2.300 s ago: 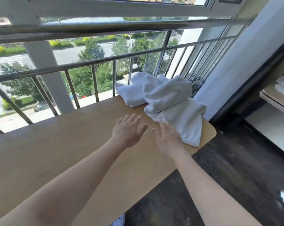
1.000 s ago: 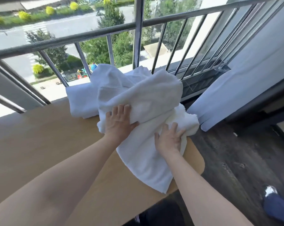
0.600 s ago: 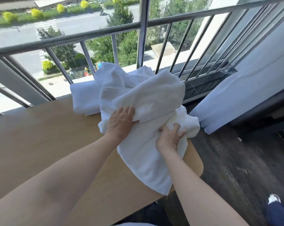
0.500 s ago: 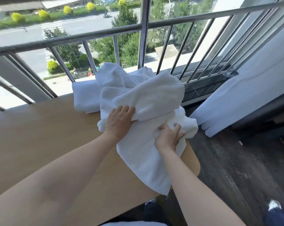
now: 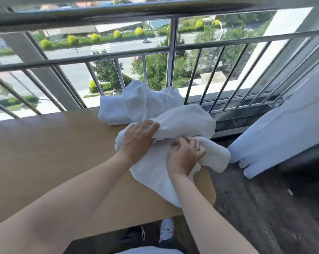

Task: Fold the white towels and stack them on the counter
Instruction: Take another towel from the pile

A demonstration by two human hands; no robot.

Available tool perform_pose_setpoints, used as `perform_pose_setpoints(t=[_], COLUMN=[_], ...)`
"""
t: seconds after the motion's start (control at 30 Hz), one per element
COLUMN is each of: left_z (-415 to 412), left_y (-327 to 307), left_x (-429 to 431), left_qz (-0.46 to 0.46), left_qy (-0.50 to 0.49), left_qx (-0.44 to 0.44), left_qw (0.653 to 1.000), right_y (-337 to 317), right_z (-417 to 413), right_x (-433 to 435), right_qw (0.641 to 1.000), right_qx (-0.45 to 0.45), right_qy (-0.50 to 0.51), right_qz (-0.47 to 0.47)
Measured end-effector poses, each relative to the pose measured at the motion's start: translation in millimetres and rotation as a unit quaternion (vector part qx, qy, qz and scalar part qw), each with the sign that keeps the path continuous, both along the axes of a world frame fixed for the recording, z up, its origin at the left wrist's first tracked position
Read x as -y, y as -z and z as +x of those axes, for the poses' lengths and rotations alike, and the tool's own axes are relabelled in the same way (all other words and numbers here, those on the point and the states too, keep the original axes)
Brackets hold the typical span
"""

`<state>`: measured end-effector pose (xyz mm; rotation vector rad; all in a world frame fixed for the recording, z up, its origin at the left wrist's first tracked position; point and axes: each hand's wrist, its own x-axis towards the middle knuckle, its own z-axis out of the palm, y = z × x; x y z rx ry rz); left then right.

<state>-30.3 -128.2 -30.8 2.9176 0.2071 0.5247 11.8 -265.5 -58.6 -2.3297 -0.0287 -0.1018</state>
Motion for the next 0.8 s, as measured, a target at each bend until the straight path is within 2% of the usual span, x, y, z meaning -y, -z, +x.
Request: perform_pose_setpoints(t=[0.2, 0.37, 0.53, 0.8], left_z=[-41.0, -103.7, -190.0, -357.7], left_y=[-18.1, -33.6, -36.4, -33.3], left_x=[2.7, -22.0, -69.5, -148.3], left_qz=[0.008, 0.005, 0.002, -0.032], left_qy=[-0.02, -0.073, -0.131, -0.243], left_qx=[0.053, 0.083, 0.109, 0.138], left_qw=[0.998, 0.994, 0.985, 0.96], right_y=[-26.1, -41.9, -50.3, -53.3], right_z=[-30.5, -76.0, -146.5, -290.0], right_x=[-16.8, -50.9, -109.2, -202.3], right_qw=[0.999, 0.996, 0.985, 0.957], right_qx=[0.024, 0.039, 0.076, 0.11], right_qy=[-0.001, -0.083, -0.143, -0.266], right_qz=[0.029, 0.022, 0.058, 0.032])
